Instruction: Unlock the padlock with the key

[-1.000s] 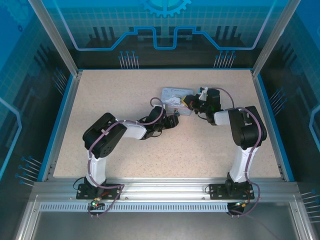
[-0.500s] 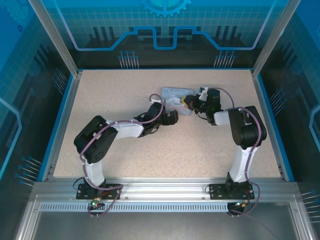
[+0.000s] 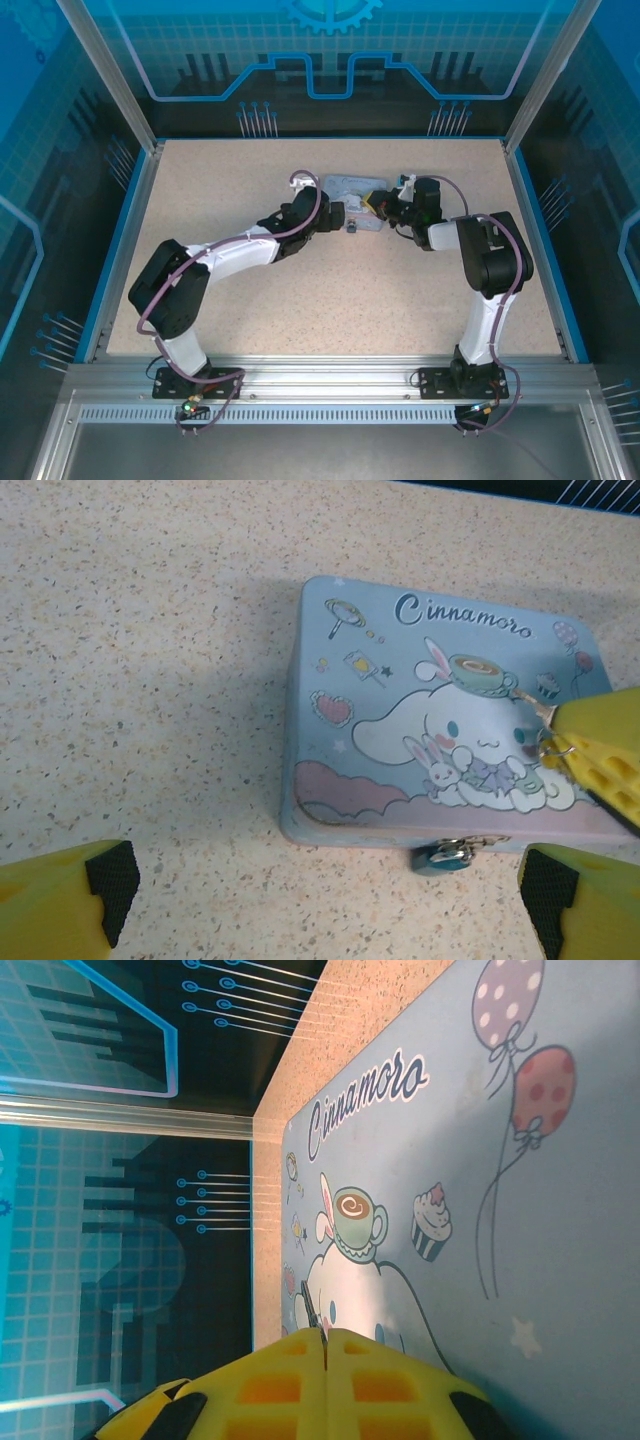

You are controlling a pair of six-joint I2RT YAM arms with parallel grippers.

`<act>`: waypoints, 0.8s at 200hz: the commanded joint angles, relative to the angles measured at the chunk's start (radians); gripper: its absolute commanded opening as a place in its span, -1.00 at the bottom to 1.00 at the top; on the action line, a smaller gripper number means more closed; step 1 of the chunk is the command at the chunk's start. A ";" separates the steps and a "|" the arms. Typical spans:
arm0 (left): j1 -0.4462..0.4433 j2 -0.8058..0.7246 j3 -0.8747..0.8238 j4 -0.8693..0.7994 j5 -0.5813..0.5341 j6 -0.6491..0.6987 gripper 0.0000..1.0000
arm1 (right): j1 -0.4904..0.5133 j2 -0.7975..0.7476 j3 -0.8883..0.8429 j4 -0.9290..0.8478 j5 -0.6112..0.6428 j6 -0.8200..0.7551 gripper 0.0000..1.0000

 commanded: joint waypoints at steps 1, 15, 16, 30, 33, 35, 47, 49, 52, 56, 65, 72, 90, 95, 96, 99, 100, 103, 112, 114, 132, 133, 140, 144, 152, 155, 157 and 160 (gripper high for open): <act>0.009 -0.031 -0.044 0.070 0.013 0.061 0.98 | -0.008 0.064 -0.047 -0.192 0.071 -0.014 -1.00; 0.009 -0.024 -0.048 0.106 -0.003 0.087 0.98 | -0.008 0.063 -0.044 -0.195 0.072 -0.016 -1.00; 0.009 -0.024 -0.048 0.107 -0.006 0.087 0.98 | -0.008 0.063 -0.044 -0.195 0.072 -0.016 -1.00; 0.023 -0.028 -0.061 0.142 0.012 0.039 0.98 | -0.008 0.061 -0.045 -0.197 0.070 -0.018 -1.00; 0.028 -0.030 -0.065 0.151 0.026 0.024 0.98 | -0.009 0.060 -0.046 -0.197 0.071 -0.019 -1.00; 0.032 -0.032 -0.068 0.156 0.037 0.012 0.98 | -0.008 0.059 -0.046 -0.196 0.071 -0.019 -1.00; 0.067 -0.035 -0.072 0.156 0.159 -0.050 0.98 | -0.009 0.057 -0.047 -0.198 0.071 -0.020 -1.00; 0.073 -0.034 -0.070 0.150 0.187 -0.060 0.98 | -0.008 0.057 -0.047 -0.199 0.071 -0.020 -1.00; 0.084 -0.031 -0.064 0.143 0.224 -0.076 0.98 | -0.008 0.057 -0.046 -0.199 0.072 -0.022 -1.00; 0.093 -0.027 -0.064 0.150 0.270 -0.089 0.98 | -0.009 0.058 -0.047 -0.198 0.072 -0.022 -1.00; 0.105 -0.017 -0.086 0.203 0.353 -0.096 0.98 | -0.008 0.056 -0.047 -0.201 0.072 -0.022 -1.00; 0.107 -0.012 -0.108 0.251 0.404 -0.103 0.98 | -0.008 0.055 -0.047 -0.203 0.072 -0.022 -1.00; 0.113 0.007 -0.139 0.315 0.515 -0.125 0.98 | -0.007 0.052 -0.047 -0.207 0.074 -0.023 -1.00; 0.113 0.014 -0.145 0.326 0.537 -0.127 0.98 | -0.006 0.050 -0.048 -0.208 0.075 -0.023 -1.00; 0.113 0.016 -0.145 0.329 0.543 -0.127 0.98 | -0.006 0.050 -0.048 -0.209 0.075 -0.024 -1.00; 0.113 0.022 -0.149 0.338 0.554 -0.130 0.98 | -0.004 0.049 -0.049 -0.209 0.076 -0.025 -1.00; 0.113 0.023 -0.149 0.341 0.560 -0.130 0.98 | -0.004 0.049 -0.049 -0.209 0.077 -0.026 -1.00; 0.114 0.029 -0.152 0.349 0.572 -0.131 0.98 | -0.005 0.047 -0.049 -0.210 0.078 -0.026 -1.00; 0.113 0.047 -0.154 0.364 0.611 -0.135 0.98 | -0.004 0.048 -0.048 -0.212 0.079 -0.028 -1.00; 0.113 0.051 -0.151 0.364 0.620 -0.135 0.98 | -0.003 0.047 -0.047 -0.212 0.079 -0.028 -1.00; 0.112 0.100 -0.130 0.359 0.680 -0.132 0.98 | -0.001 0.048 -0.047 -0.211 0.079 -0.027 -1.00; 0.111 0.102 -0.130 0.359 0.680 -0.132 0.98 | -0.002 0.047 -0.047 -0.210 0.079 -0.027 -1.00; 0.110 0.115 -0.128 0.365 0.681 -0.133 0.98 | -0.002 0.049 -0.047 -0.211 0.079 -0.026 -1.00; 0.110 0.122 -0.128 0.370 0.681 -0.133 0.97 | -0.002 0.049 -0.045 -0.211 0.079 -0.026 -1.00; 0.110 0.135 -0.124 0.375 0.674 -0.127 0.97 | -0.001 0.050 -0.044 -0.211 0.077 -0.028 -1.00; 0.110 0.141 -0.122 0.376 0.673 -0.123 0.98 | -0.001 0.051 -0.044 -0.212 0.077 -0.028 -1.00; 0.109 0.144 -0.120 0.377 0.674 -0.120 0.98 | -0.001 0.052 -0.044 -0.212 0.078 -0.028 -1.00; 0.107 0.149 -0.116 0.377 0.674 -0.113 0.98 | 0.000 0.052 -0.043 -0.212 0.076 -0.029 -1.00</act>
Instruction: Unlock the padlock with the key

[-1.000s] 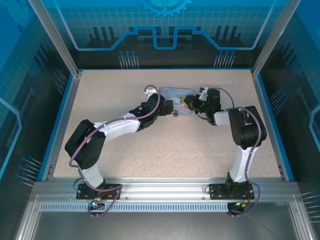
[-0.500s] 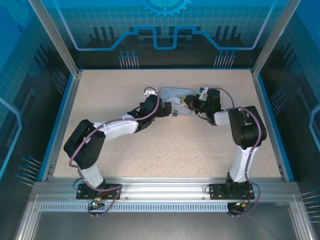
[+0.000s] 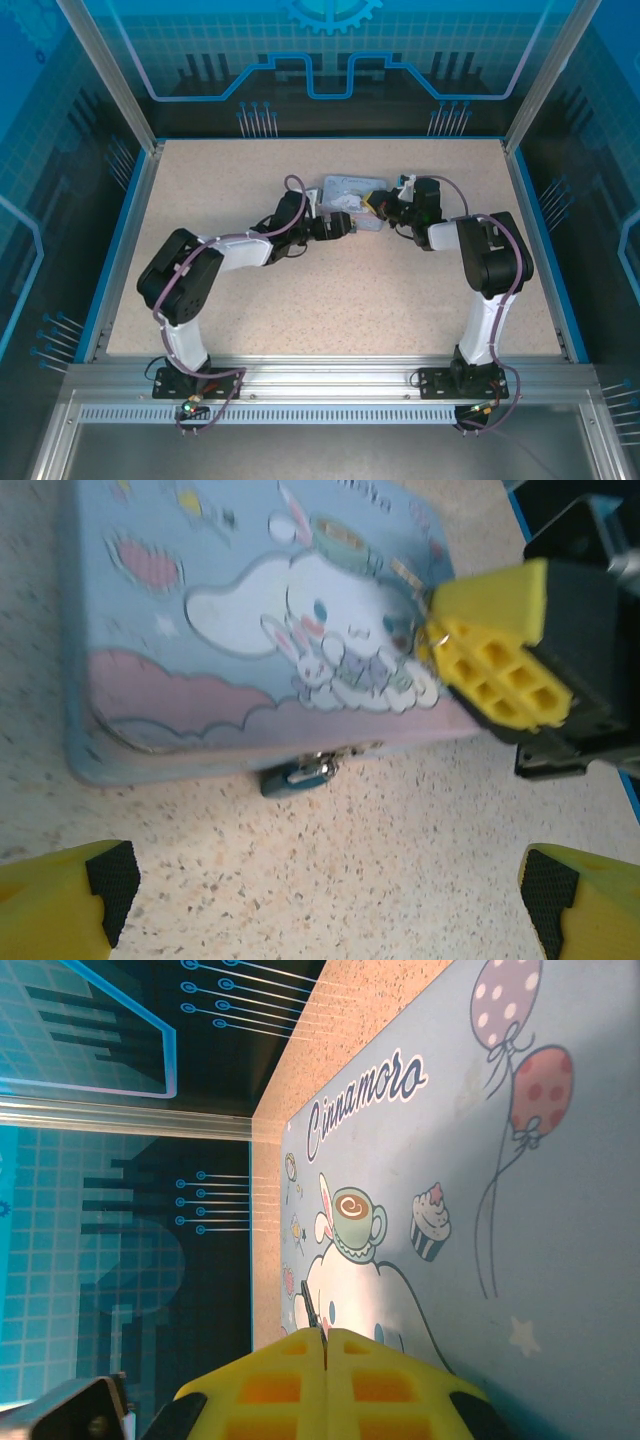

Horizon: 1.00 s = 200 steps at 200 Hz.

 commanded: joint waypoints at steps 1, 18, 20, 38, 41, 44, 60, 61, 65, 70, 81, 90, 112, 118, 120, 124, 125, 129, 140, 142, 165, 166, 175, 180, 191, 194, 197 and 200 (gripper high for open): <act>-0.006 0.045 0.021 0.043 0.076 0.009 0.98 | -0.002 0.054 -0.043 -0.204 0.073 -0.029 -1.00; -0.020 0.070 0.048 0.023 0.075 0.062 0.97 | -0.003 0.055 -0.042 -0.208 0.071 -0.032 -1.00; -0.022 0.073 0.052 0.020 0.077 0.067 0.97 | -0.002 0.054 -0.042 -0.209 0.071 -0.033 -1.00; -0.040 0.100 0.084 -0.009 0.080 0.120 0.97 | -0.004 0.053 -0.042 -0.212 0.069 -0.038 -1.00; -0.041 0.104 0.088 -0.013 0.081 0.124 0.98 | -0.005 0.053 -0.042 -0.212 0.069 -0.038 -1.00; -0.044 0.109 0.091 -0.015 0.083 0.130 0.97 | -0.005 0.053 -0.042 -0.212 0.069 -0.039 -1.00; -0.053 0.127 0.101 -0.016 0.071 0.163 0.96 | -0.008 0.052 -0.045 -0.211 0.068 -0.040 -1.00; -0.054 0.127 0.101 -0.015 0.070 0.165 0.96 | -0.008 0.052 -0.045 -0.211 0.068 -0.040 -1.00; -0.057 0.130 0.104 -0.014 0.066 0.174 0.96 | -0.009 0.052 -0.045 -0.210 0.067 -0.040 -1.00; -0.061 0.135 0.107 -0.014 0.059 0.189 0.95 | -0.009 0.053 -0.045 -0.210 0.066 -0.039 -1.00; -0.066 0.146 0.120 -0.025 0.044 0.221 0.95 | -0.008 0.054 -0.044 -0.211 0.064 -0.040 -1.00; -0.070 0.158 0.134 -0.033 0.035 0.250 0.94 | -0.009 0.055 -0.043 -0.212 0.063 -0.040 -1.00; -0.077 0.185 0.158 -0.046 0.026 0.296 0.93 | -0.010 0.055 -0.042 -0.215 0.062 -0.040 -1.00; -0.079 0.191 0.161 -0.045 0.020 0.306 0.93 | -0.010 0.055 -0.042 -0.216 0.062 -0.040 -1.00; -0.080 0.193 0.162 -0.045 0.018 0.309 0.93 | -0.011 0.055 -0.042 -0.215 0.062 -0.040 -1.00; -0.082 0.195 0.162 -0.046 0.010 0.315 0.92 | -0.010 0.055 -0.042 -0.215 0.062 -0.040 -1.00; -0.083 0.195 0.162 -0.045 0.008 0.317 0.92 | -0.011 0.055 -0.042 -0.215 0.062 -0.040 -1.00; -0.084 0.197 0.159 -0.041 0.001 0.324 0.92 | -0.010 0.055 -0.042 -0.217 0.062 -0.040 -1.00; -0.094 0.202 0.159 -0.035 -0.020 0.354 0.92 | -0.010 0.055 -0.041 -0.218 0.062 -0.040 -1.00; -0.097 0.203 0.161 -0.035 -0.025 0.359 0.91 | -0.011 0.055 -0.041 -0.217 0.062 -0.040 -1.00; -0.117 0.221 0.163 -0.029 -0.071 0.405 0.91 | -0.010 0.057 -0.038 -0.222 0.062 -0.038 -1.00; -0.116 0.221 0.163 -0.028 -0.074 0.405 0.91 | -0.010 0.057 -0.038 -0.224 0.062 -0.038 -1.00; -0.121 0.226 0.160 -0.018 -0.093 0.415 0.91 | -0.010 0.058 -0.036 -0.223 0.062 -0.038 -1.00; -0.122 0.230 0.158 -0.014 -0.101 0.418 0.91 | -0.011 0.058 -0.036 -0.224 0.062 -0.037 -1.00; -0.123 0.237 0.158 -0.003 -0.114 0.418 0.92 | -0.010 0.057 -0.036 -0.226 0.063 -0.036 -1.00; -0.123 0.238 0.158 0.001 -0.119 0.419 0.91 | -0.011 0.057 -0.036 -0.226 0.063 -0.036 -1.00; -0.123 0.239 0.158 0.005 -0.123 0.420 0.91 | -0.010 0.058 -0.036 -0.227 0.065 -0.036 -1.00; -0.123 0.241 0.157 0.007 -0.127 0.419 0.91 | -0.011 0.058 -0.036 -0.228 0.065 -0.036 -1.00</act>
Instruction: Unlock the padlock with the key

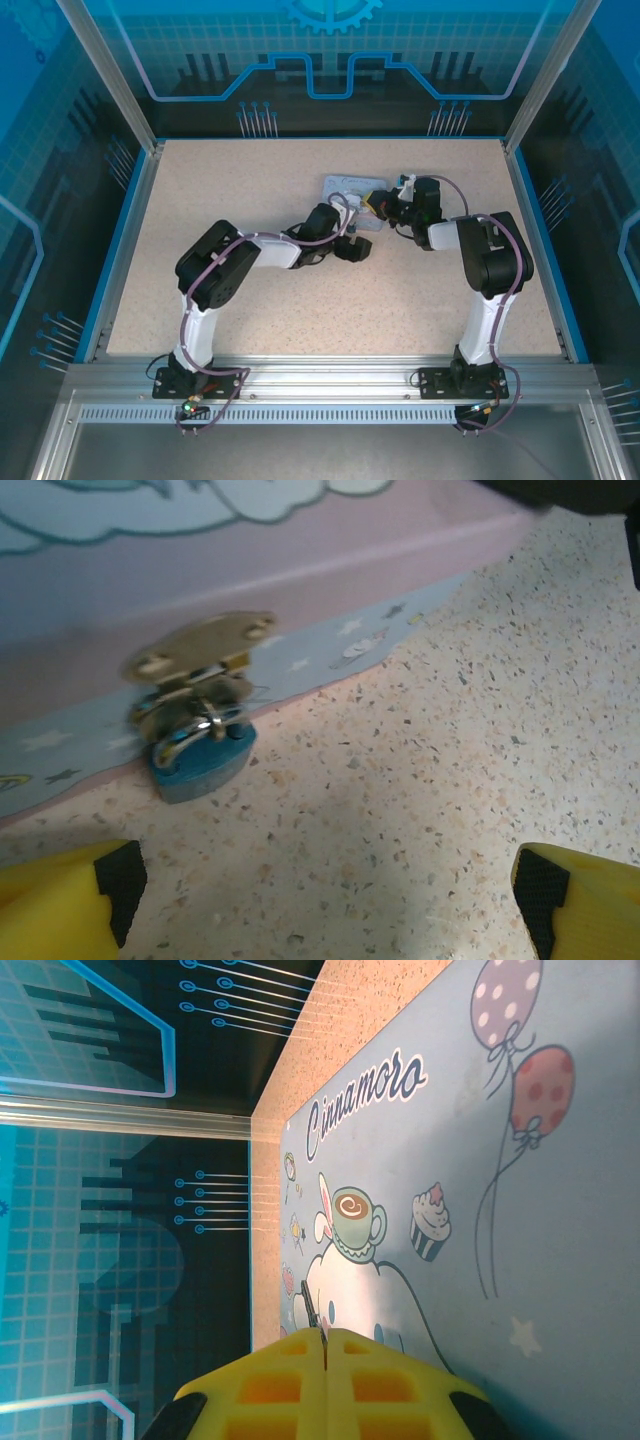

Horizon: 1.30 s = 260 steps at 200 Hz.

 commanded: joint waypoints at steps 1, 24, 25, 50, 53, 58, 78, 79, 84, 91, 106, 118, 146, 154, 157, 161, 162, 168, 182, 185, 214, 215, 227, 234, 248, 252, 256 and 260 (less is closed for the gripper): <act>-0.005 0.028 0.021 0.032 -0.064 0.049 0.91 | -0.010 0.057 -0.039 -0.220 0.066 -0.033 -1.00; -0.005 0.037 0.025 0.058 -0.095 0.048 0.92 | -0.008 0.054 -0.039 -0.226 0.070 -0.035 -1.00; -0.005 0.038 0.026 0.058 -0.097 0.049 0.92 | -0.009 0.053 -0.039 -0.226 0.070 -0.035 -1.00; -0.005 0.050 0.052 0.057 -0.112 0.053 0.92 | -0.006 0.050 -0.036 -0.232 0.075 -0.038 -1.00; -0.005 0.051 0.056 0.056 -0.112 0.053 0.92 | -0.006 0.050 -0.036 -0.234 0.076 -0.039 -1.00; -0.005 0.056 0.062 0.054 -0.110 0.051 0.92 | -0.005 0.051 -0.034 -0.236 0.076 -0.039 -1.00; -0.005 0.071 0.086 0.048 -0.088 0.038 0.93 | -0.003 0.050 -0.031 -0.242 0.077 -0.041 -1.00; -0.005 0.071 0.087 0.049 -0.087 0.038 0.93 | -0.003 0.049 -0.031 -0.242 0.078 -0.041 -1.00; -0.005 0.074 0.090 0.052 -0.079 0.031 0.93 | -0.003 0.049 -0.031 -0.245 0.078 -0.042 -1.00; -0.005 0.077 0.097 0.049 -0.066 0.023 0.93 | -0.003 0.050 -0.029 -0.247 0.080 -0.043 -1.00; -0.005 0.080 0.110 0.048 -0.021 0.006 0.93 | -0.002 0.050 -0.028 -0.251 0.080 -0.045 -1.00; -0.004 0.081 0.117 0.052 0.014 -0.018 0.93 | -0.002 0.051 -0.026 -0.252 0.082 -0.046 -1.00; 0.005 0.084 0.125 0.090 0.091 -0.096 0.94 | 0.001 0.051 -0.025 -0.258 0.084 -0.047 -1.00; 0.007 0.084 0.126 0.103 0.102 -0.119 0.94 | 0.001 0.051 -0.025 -0.257 0.083 -0.048 -1.00; 0.007 0.083 0.126 0.107 0.106 -0.125 0.94 | 0.000 0.049 -0.025 -0.257 0.083 -0.048 -1.00; 0.008 0.084 0.126 0.113 0.108 -0.137 0.94 | 0.001 0.049 -0.025 -0.259 0.084 -0.049 -1.00; 0.008 0.084 0.125 0.115 0.109 -0.140 0.94 | 0.001 0.049 -0.025 -0.259 0.084 -0.050 -1.00; 0.012 0.086 0.125 0.123 0.117 -0.152 0.94 | 0.001 0.049 -0.025 -0.258 0.084 -0.050 -1.00; 0.019 0.088 0.126 0.143 0.130 -0.190 0.94 | 0.000 0.046 -0.025 -0.261 0.086 -0.053 -1.00; 0.020 0.090 0.126 0.146 0.132 -0.194 0.94 | 0.001 0.046 -0.025 -0.262 0.086 -0.053 -1.00; 0.033 0.099 0.126 0.169 0.143 -0.245 0.94 | 0.001 0.046 -0.025 -0.263 0.086 -0.057 -1.00; 0.034 0.100 0.127 0.169 0.145 -0.247 0.94 | 0.001 0.046 -0.025 -0.263 0.086 -0.057 -1.00; 0.040 0.105 0.121 0.196 0.155 -0.276 0.93 | 0.001 0.046 -0.025 -0.264 0.084 -0.057 -1.00; 0.042 0.107 0.117 0.207 0.160 -0.290 0.93 | -0.002 0.047 -0.025 -0.264 0.084 -0.058 -1.00; 0.042 0.107 0.108 0.222 0.162 -0.311 0.92 | -0.002 0.049 -0.023 -0.263 0.083 -0.059 -1.00; 0.042 0.107 0.104 0.231 0.165 -0.318 0.92 | -0.002 0.049 -0.023 -0.264 0.083 -0.060 -1.00; 0.041 0.107 0.099 0.239 0.165 -0.328 0.92 | -0.002 0.049 -0.023 -0.264 0.082 -0.061 -1.00; 0.041 0.106 0.095 0.247 0.165 -0.335 0.92 | -0.003 0.049 -0.023 -0.264 0.081 -0.061 -1.00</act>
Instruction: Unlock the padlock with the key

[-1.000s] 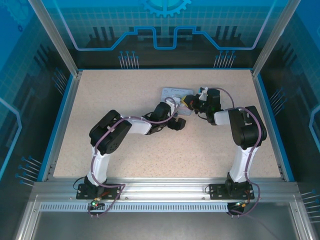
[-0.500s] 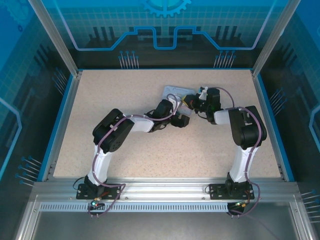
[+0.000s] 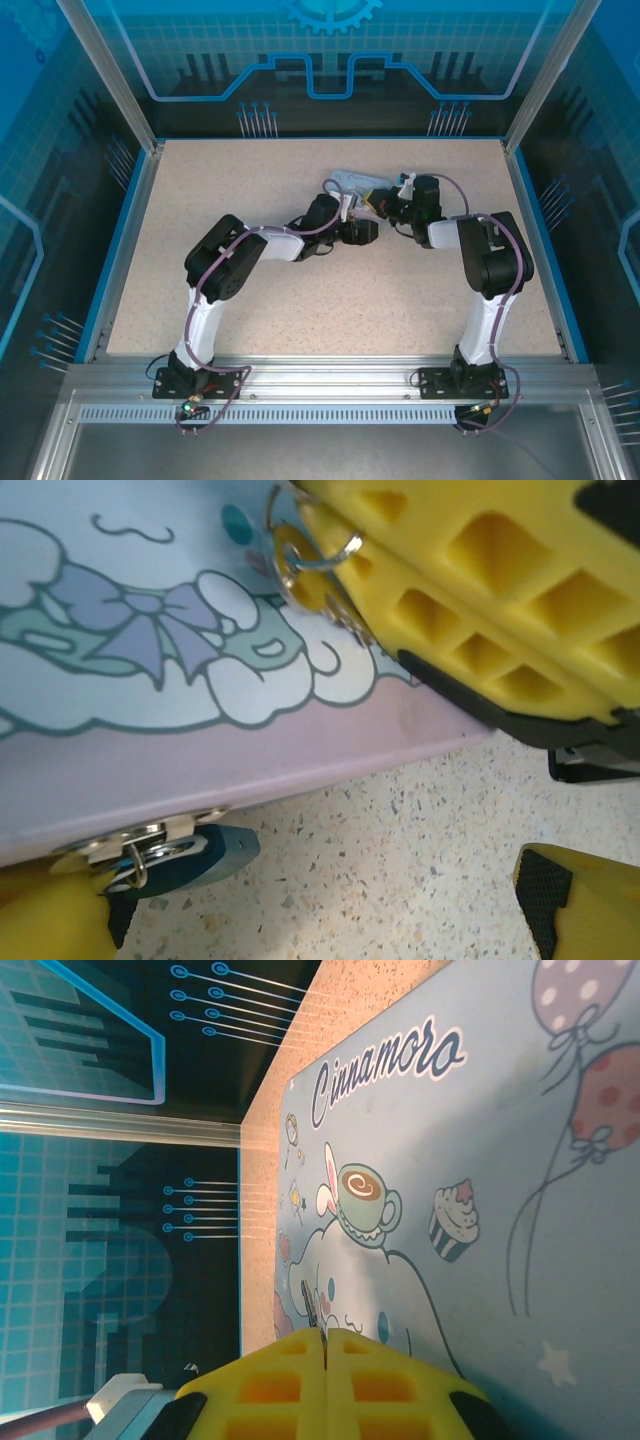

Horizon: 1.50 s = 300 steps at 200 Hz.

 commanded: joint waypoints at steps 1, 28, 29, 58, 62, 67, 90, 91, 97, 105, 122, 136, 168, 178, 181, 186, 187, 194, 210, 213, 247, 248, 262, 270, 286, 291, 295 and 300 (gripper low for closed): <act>0.004 0.017 -0.001 0.103 0.037 -0.068 0.92 | -0.005 0.053 -0.043 -0.221 0.054 -0.035 -1.00; 0.005 0.018 -0.038 0.164 0.023 -0.134 0.88 | -0.005 0.056 -0.042 -0.220 0.053 -0.035 -1.00; 0.005 0.018 -0.040 0.166 0.022 -0.136 0.88 | -0.005 0.056 -0.042 -0.221 0.053 -0.035 -1.00; 0.005 0.025 -0.078 0.241 0.004 -0.205 0.75 | -0.006 0.059 -0.041 -0.221 0.053 -0.038 -1.00; 0.004 0.026 -0.083 0.251 0.004 -0.211 0.73 | -0.006 0.059 -0.040 -0.220 0.053 -0.038 -1.00; 0.004 0.026 -0.088 0.262 0.004 -0.220 0.70 | -0.007 0.059 -0.040 -0.222 0.053 -0.038 -1.00; 0.002 0.018 -0.106 0.285 -0.003 -0.235 0.64 | -0.008 0.061 -0.040 -0.224 0.053 -0.040 -1.00; 0.002 0.018 -0.107 0.284 -0.004 -0.235 0.64 | -0.008 0.061 -0.039 -0.224 0.052 -0.040 -1.00; 0.001 0.016 -0.111 0.290 -0.008 -0.238 0.62 | -0.009 0.062 -0.039 -0.224 0.051 -0.040 -1.00; 0.000 0.011 -0.118 0.298 -0.014 -0.245 0.58 | -0.009 0.062 -0.038 -0.224 0.051 -0.039 -1.00; 0.000 0.013 -0.130 0.312 -0.041 -0.268 0.57 | -0.008 0.064 -0.037 -0.222 0.051 -0.038 -1.00; 0.000 0.023 -0.139 0.341 -0.063 -0.300 0.55 | -0.006 0.066 -0.036 -0.221 0.050 -0.037 -1.00; -0.010 0.036 -0.136 0.359 -0.086 -0.326 0.47 | -0.007 0.064 -0.037 -0.224 0.050 -0.038 -1.00; -0.015 0.037 -0.136 0.355 -0.093 -0.326 0.42 | -0.007 0.063 -0.038 -0.225 0.051 -0.042 -1.00; -0.015 0.037 -0.136 0.354 -0.096 -0.326 0.41 | -0.007 0.063 -0.037 -0.225 0.051 -0.042 -1.00; -0.017 0.036 -0.139 0.352 -0.101 -0.325 0.40 | -0.007 0.062 -0.037 -0.226 0.050 -0.043 -1.00; -0.017 0.037 -0.138 0.351 -0.103 -0.326 0.40 | -0.008 0.062 -0.037 -0.226 0.050 -0.043 -1.00; -0.020 0.036 -0.141 0.347 -0.113 -0.329 0.39 | -0.008 0.063 -0.037 -0.226 0.050 -0.043 -1.00; -0.031 0.038 -0.147 0.333 -0.153 -0.344 0.33 | -0.007 0.064 -0.037 -0.223 0.050 -0.042 -1.00; -0.033 0.038 -0.149 0.334 -0.162 -0.345 0.33 | -0.008 0.065 -0.037 -0.223 0.050 -0.042 -1.00; -0.056 0.043 -0.155 0.330 -0.228 -0.364 0.29 | -0.007 0.067 -0.036 -0.219 0.048 -0.039 -1.00; -0.056 0.043 -0.154 0.329 -0.229 -0.364 0.29 | -0.007 0.067 -0.037 -0.219 0.048 -0.039 -1.00; -0.062 0.045 -0.156 0.338 -0.251 -0.375 0.25 | -0.008 0.065 -0.037 -0.218 0.049 -0.040 -1.00; -0.064 0.048 -0.159 0.343 -0.268 -0.384 0.24 | -0.010 0.065 -0.038 -0.219 0.048 -0.042 -1.00; -0.067 0.055 -0.162 0.359 -0.296 -0.406 0.21 | -0.010 0.065 -0.039 -0.219 0.047 -0.042 -1.00; -0.069 0.057 -0.161 0.361 -0.303 -0.412 0.18 | -0.011 0.065 -0.039 -0.219 0.047 -0.042 -1.00; -0.070 0.058 -0.161 0.363 -0.307 -0.417 0.17 | -0.011 0.065 -0.039 -0.220 0.047 -0.042 -1.00; -0.070 0.062 -0.160 0.364 -0.313 -0.421 0.17 | -0.010 0.065 -0.039 -0.219 0.046 -0.043 -1.00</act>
